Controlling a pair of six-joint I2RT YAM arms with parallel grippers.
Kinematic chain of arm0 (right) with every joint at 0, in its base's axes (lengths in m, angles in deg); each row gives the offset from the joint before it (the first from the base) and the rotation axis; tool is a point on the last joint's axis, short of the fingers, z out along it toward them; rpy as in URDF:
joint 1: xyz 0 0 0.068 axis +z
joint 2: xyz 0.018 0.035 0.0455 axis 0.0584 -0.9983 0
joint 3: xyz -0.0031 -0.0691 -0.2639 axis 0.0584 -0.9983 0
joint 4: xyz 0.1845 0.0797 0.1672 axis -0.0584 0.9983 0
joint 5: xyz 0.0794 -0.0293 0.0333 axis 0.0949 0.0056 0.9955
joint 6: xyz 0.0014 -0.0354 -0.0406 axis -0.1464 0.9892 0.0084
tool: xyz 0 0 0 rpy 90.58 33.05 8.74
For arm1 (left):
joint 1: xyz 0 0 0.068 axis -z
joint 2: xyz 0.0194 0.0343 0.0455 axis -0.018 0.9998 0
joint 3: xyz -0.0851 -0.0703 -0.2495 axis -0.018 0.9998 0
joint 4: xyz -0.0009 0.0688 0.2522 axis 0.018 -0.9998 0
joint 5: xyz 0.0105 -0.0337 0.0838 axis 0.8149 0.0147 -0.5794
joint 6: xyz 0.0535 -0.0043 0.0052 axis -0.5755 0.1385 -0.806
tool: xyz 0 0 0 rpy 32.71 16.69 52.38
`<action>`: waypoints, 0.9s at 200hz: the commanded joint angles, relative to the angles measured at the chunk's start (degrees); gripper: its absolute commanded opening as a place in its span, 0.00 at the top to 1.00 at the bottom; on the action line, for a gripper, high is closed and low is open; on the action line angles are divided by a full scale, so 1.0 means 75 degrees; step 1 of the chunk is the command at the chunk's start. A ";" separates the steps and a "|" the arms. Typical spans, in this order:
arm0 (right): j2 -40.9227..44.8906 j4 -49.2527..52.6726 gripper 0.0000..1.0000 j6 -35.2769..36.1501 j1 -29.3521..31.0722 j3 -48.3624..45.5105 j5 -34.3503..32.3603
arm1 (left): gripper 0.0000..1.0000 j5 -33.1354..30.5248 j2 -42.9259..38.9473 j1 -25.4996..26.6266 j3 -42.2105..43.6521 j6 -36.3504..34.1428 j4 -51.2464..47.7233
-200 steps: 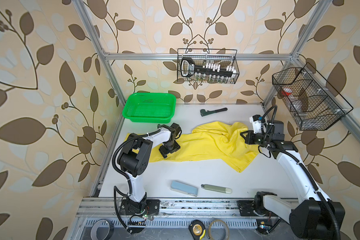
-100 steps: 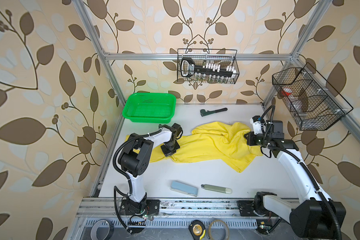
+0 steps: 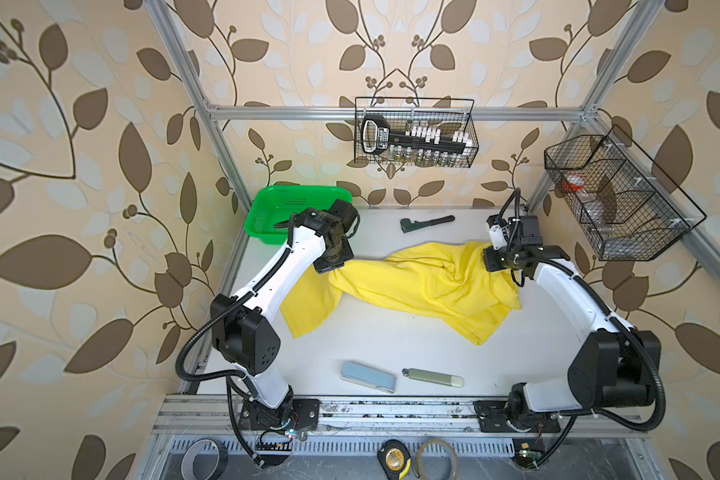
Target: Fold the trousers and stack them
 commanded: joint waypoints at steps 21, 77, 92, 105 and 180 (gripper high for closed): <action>-0.1518 -0.0159 0.69 0.1070 0.0305 0.1096 0.0119 | 1.00 -0.0909 -0.0634 -0.0871 -0.0426 -0.0243 -0.0848; -0.0042 0.0297 0.30 0.0788 0.0106 0.0706 0.1372 | 1.00 -0.0897 -0.0416 -0.1028 -0.0579 -0.0420 -0.0765; 0.0732 0.0516 0.29 0.0924 0.0156 0.0194 0.1592 | 1.00 -0.0865 -0.0326 -0.1040 -0.0598 -0.0465 -0.0729; 0.1428 0.0858 0.29 0.1097 0.0235 -0.0278 0.1772 | 1.00 -0.0839 -0.0266 -0.1043 -0.0611 -0.0535 -0.0695; 0.4173 -0.0049 0.28 0.2096 0.3269 -0.3767 -0.1189 | 1.00 -0.0602 -0.0039 -0.1112 -0.0226 -0.0691 -0.0275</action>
